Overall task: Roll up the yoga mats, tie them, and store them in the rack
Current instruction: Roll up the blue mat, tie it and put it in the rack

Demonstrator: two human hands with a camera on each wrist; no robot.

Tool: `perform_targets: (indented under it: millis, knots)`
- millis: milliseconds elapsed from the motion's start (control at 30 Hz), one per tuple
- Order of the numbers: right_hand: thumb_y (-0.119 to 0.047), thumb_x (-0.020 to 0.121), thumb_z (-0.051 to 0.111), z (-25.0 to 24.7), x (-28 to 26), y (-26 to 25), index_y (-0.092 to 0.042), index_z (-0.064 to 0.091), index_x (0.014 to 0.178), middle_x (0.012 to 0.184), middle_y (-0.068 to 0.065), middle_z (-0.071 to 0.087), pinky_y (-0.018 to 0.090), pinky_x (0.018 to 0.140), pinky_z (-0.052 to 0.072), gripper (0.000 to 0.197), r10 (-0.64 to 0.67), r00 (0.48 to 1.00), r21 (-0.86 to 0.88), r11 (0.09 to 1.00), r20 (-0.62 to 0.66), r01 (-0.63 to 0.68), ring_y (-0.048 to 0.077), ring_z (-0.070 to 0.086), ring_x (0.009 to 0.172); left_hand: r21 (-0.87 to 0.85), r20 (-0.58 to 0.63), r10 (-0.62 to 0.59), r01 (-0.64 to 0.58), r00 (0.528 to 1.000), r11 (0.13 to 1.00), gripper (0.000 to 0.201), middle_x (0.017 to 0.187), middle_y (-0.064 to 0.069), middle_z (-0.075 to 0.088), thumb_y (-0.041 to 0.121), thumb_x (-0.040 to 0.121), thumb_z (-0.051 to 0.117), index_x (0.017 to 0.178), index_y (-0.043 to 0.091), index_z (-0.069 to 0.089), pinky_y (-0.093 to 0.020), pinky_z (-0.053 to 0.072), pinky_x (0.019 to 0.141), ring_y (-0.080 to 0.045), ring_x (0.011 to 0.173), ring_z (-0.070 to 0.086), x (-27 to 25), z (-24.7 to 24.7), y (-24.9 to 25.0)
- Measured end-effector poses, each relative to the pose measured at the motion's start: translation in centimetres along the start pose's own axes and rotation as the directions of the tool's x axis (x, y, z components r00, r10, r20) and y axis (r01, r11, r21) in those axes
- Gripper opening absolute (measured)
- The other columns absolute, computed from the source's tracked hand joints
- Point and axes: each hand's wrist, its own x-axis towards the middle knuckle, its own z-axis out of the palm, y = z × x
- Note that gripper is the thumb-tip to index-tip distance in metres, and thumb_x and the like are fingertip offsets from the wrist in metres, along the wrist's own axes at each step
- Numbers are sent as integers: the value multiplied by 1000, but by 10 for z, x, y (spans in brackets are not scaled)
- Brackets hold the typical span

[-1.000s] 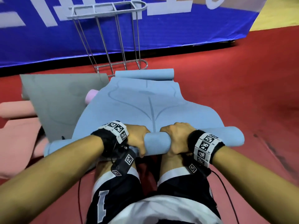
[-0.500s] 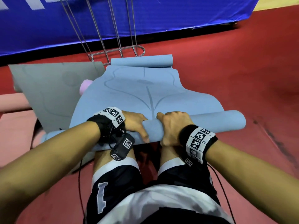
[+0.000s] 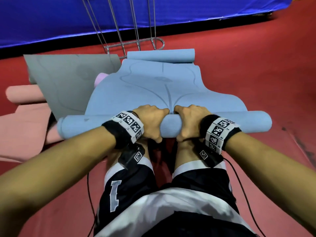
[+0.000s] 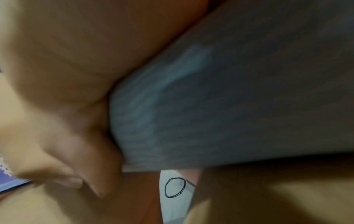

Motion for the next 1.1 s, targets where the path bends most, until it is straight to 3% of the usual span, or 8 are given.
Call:
perform_targets:
  millis: [133,200,400,533,600,733,933,1100]
  knots:
    - [-61,57,76,14,-6,-1,-28,51,119,111,-4,56,37,84,45,75,-36,993,-98,995,-110,25,23,51,110,-108,106,11,1,994,994,58,79,12,62,48,50,84,95,35,50,-33,55,71,-13,73,60,18,-5,-8]
    - [-62,61,77,19,-7,-6,-22,47,122,116,-1,58,42,93,43,78,-14,991,-171,985,-133,-9,26,52,113,-191,152,27,3,988,982,56,80,11,67,48,47,85,93,35,56,-36,58,75,-11,75,64,24,-8,-13]
    - [-52,56,76,3,7,-8,-27,46,100,74,-8,49,33,70,38,59,92,991,-131,986,-97,-104,25,58,80,-390,203,67,18,977,921,52,86,12,74,37,53,93,99,32,67,-36,60,81,-8,84,70,35,-12,-21]
    - [-57,51,80,-8,18,-10,-31,53,95,73,-9,50,32,69,39,58,96,995,-120,988,-27,-98,22,52,74,-263,94,-8,33,996,964,57,90,13,68,60,54,86,98,35,60,-36,56,81,-13,89,65,24,-10,-24]
    - [-58,49,80,-13,24,-10,-32,56,93,77,-8,55,32,68,42,57,90,996,-97,991,20,-88,19,54,72,-104,-24,-66,63,998,993,68,100,9,62,69,54,80,108,36,55,-35,51,77,-19,97,62,16,-2,-22]
    - [-60,43,81,-16,34,-8,-32,59,94,83,-6,62,31,68,46,62,58,997,-91,995,60,-52,21,60,78,79,-179,-108,123,978,989,83,108,-1,60,60,57,79,123,28,40,-37,44,68,-29,98,64,4,17,-12]
    - [-63,44,80,-6,32,-2,-33,56,94,80,-9,60,32,69,42,63,36,998,-73,997,-49,-39,21,60,76,87,-138,-107,120,985,989,70,87,3,60,55,56,76,111,29,40,-36,46,69,-28,75,56,9,6,-12]
    - [-57,52,78,6,19,5,-31,52,119,111,-5,59,38,80,46,76,-58,966,-69,997,-253,42,25,61,97,59,-132,-147,156,980,986,64,83,4,62,56,56,71,107,31,40,-37,51,71,-26,70,54,6,1,-9]
